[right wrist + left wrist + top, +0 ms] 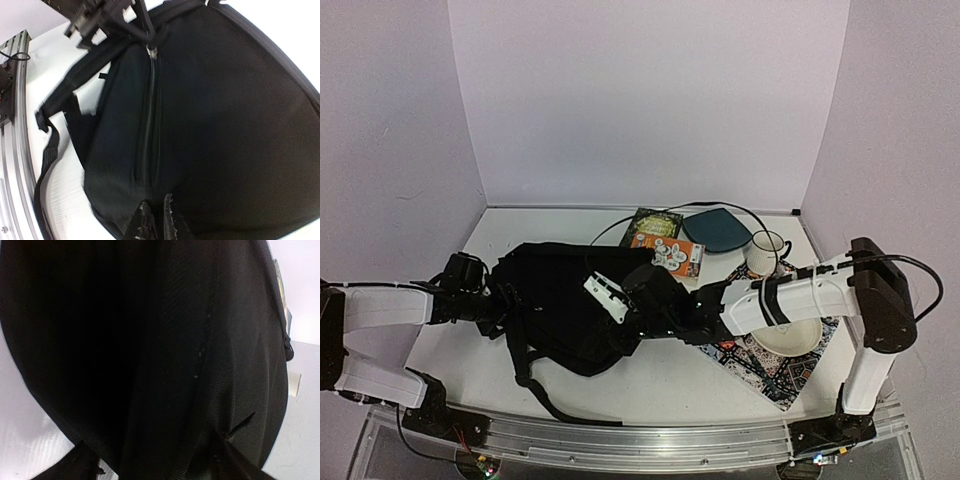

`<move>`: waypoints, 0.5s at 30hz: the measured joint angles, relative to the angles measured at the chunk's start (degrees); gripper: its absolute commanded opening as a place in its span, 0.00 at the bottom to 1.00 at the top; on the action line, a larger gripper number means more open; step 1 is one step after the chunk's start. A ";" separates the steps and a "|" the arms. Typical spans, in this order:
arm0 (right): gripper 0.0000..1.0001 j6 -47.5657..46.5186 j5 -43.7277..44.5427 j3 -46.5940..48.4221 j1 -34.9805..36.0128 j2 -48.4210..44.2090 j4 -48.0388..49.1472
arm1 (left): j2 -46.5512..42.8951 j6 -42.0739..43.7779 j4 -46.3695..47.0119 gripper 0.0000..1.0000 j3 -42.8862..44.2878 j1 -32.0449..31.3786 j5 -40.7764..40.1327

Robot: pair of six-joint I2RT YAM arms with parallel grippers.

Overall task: Pack the student bag
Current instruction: Pick up the student bag from the center of the board.

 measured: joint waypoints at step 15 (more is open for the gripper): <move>0.98 -13.55 12.03 7.91 7.95 3.17 -4.03 | -6.94 -5.67 2.54 0.00 -2.01 -0.02 4.40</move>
